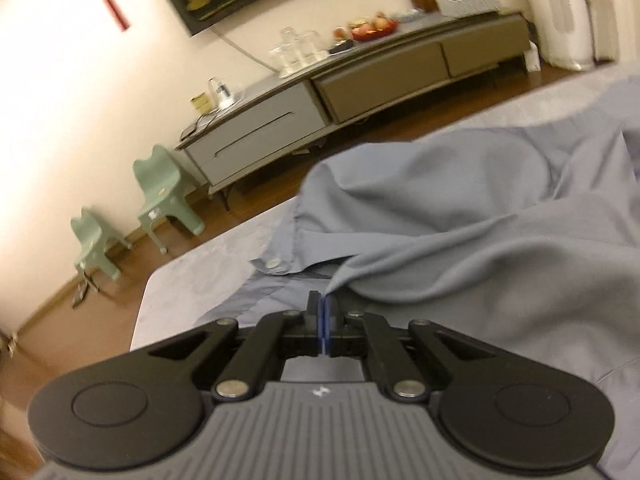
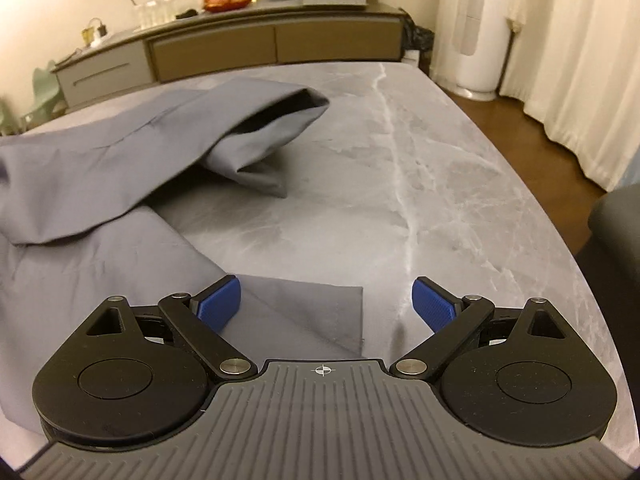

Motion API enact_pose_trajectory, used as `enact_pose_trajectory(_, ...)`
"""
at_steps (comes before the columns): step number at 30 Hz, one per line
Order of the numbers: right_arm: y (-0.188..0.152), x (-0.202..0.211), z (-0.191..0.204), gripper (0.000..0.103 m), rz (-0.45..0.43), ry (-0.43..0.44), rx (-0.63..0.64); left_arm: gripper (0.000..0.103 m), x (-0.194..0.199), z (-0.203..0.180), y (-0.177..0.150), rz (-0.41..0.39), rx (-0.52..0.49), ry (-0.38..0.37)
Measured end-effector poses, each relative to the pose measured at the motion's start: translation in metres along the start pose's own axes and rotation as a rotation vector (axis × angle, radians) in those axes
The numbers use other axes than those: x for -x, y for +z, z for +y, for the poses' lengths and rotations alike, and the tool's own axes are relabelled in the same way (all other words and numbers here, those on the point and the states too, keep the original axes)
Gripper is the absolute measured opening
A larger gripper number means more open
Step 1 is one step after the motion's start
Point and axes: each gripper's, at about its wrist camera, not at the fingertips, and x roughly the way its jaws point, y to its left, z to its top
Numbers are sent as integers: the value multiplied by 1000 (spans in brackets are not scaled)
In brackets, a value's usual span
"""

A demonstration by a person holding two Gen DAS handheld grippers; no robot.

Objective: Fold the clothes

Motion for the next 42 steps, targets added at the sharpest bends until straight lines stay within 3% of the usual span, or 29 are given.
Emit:
enact_pose_trajectory(3,-4,-2,-10,96,28,-20,-56,14,4,6,6,38,22,53)
enact_pose_trajectory(4,-6,1,-15,96,27,-29,-75,25,13,4,6,32,19,77)
enact_pose_trajectory(5,-9,7,-19,96,22,-35,-97,44,27,1,1,6,12,81)
enact_pose_trajectory(8,-20,38,-32,96,-28,-12,-192,70,71,-12,-27,-98,-28,43)
enact_pose_trajectory(10,-30,61,-40,96,-71,67,-287,80,100,-28,-59,-162,-106,-18)
enact_pose_trajectory(12,-45,70,-44,96,-44,181,-388,87,121,-50,-98,-207,-246,-74)
enact_pose_trajectory(14,-61,71,-48,96,4,287,-479,88,125,-71,-125,-214,-359,-98)
enact_pose_trajectory(16,-70,64,-48,96,61,325,-532,88,115,-87,-138,-187,-415,-96)
enact_pose_trajectory(19,-71,53,-48,97,75,302,-572,87,96,-96,-141,-155,-441,-48)
enact_pose_trajectory(21,-69,47,-45,95,62,294,-604,78,86,-89,-134,-139,-404,-35)
enact_pose_trajectory(23,-62,38,-42,86,50,306,-632,18,82,-79,-130,-118,-351,-47)
enact_pose_trajectory(24,-56,34,-38,60,46,312,-616,8,80,-74,-128,-107,-323,-55)
enact_pose_trajectory(25,-49,28,-34,7,49,331,-592,5,78,-69,-126,-95,-294,-64)
enact_pose_trajectory(28,-36,28,-20,3,11,327,-541,3,100,-46,-118,-184,-174,-26)
enact_pose_trajectory(29,-30,39,-16,2,-52,322,-523,3,114,-32,-114,-232,-84,-24)
enact_pose_trajectory(31,-22,75,-23,0,-260,341,-545,2,141,-1,-110,-314,106,-18)
enact_pose_trajectory(32,-21,93,-28,0,-362,340,-561,2,146,10,-113,-309,160,-20)
enact_pose_trajectory(33,-23,104,-31,0,-403,322,-575,2,146,16,-118,-283,188,-33)
enact_pose_trajectory(36,-36,99,-34,1,-297,288,-602,10,137,24,-130,-173,209,-13)
enact_pose_trajectory(38,-41,92,-34,1,-224,274,-588,29,131,25,-134,-107,212,15)
enact_pose_trajectory(41,-48,82,-33,4,-115,254,-567,41,133,25,-139,-81,214,17)
enact_pose_trajectory(42,-50,80,-33,10,-89,250,-566,44,135,22,-141,-78,207,18)
